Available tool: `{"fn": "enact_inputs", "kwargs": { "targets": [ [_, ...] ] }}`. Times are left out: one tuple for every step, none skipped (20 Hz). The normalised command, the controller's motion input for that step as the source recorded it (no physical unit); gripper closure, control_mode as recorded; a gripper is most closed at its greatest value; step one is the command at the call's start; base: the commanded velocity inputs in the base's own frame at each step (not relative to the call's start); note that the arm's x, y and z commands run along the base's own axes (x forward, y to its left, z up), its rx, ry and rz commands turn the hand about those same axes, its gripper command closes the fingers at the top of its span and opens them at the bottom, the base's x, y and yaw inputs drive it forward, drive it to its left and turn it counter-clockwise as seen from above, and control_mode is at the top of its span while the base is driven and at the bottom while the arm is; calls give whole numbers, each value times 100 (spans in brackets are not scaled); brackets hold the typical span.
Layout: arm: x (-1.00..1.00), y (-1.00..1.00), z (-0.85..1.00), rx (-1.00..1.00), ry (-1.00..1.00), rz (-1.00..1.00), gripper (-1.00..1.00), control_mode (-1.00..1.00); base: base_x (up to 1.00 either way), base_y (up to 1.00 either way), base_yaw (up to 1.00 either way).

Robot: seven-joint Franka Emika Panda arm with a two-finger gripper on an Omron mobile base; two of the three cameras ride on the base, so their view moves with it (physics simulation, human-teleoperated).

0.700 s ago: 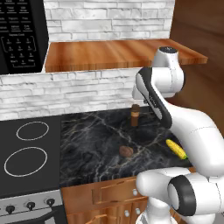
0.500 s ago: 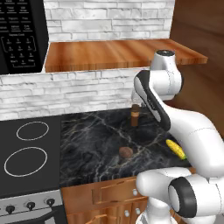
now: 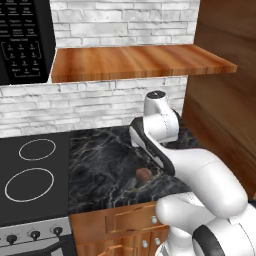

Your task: Place the potato and corn inside the fridge drawer. Close the drawer after placing the vegetables.

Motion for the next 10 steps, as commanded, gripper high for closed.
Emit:
{"fn": "enact_inputs", "kwargs": {
  "targets": [
    [0, 19, -100, -10, 7, 6, -100, -100, 0, 0, 0],
    [7, 1, -88, -3, 8, 5, -100, -100, 0, 0, 0],
    [0, 0, -88, -1, 0, 4, -100, -100, 0, 0, 0],
    [1, 0, -75, 0, 6, 4, -100, -100, 0, 0, 0],
    [6, 0, -83, 0, 6, 0, -100, -100, 0, 0, 0],
    [15, 0, -76, 0, 9, 0, -100, -100, 0, 0, 0],
    [17, 1, -77, 0, 9, 0, -100, -100, 0, 0, 0],
    [16, 6, -76, 0, 10, 0, -100, -100, 0, 0, 0],
    [17, 4, -72, 0, 15, 2, -100, -100, 0, 0, 0],
    [21, 18, -76, 0, 13, 0, -100, -100, 0, 0, 0]
  ]
}}
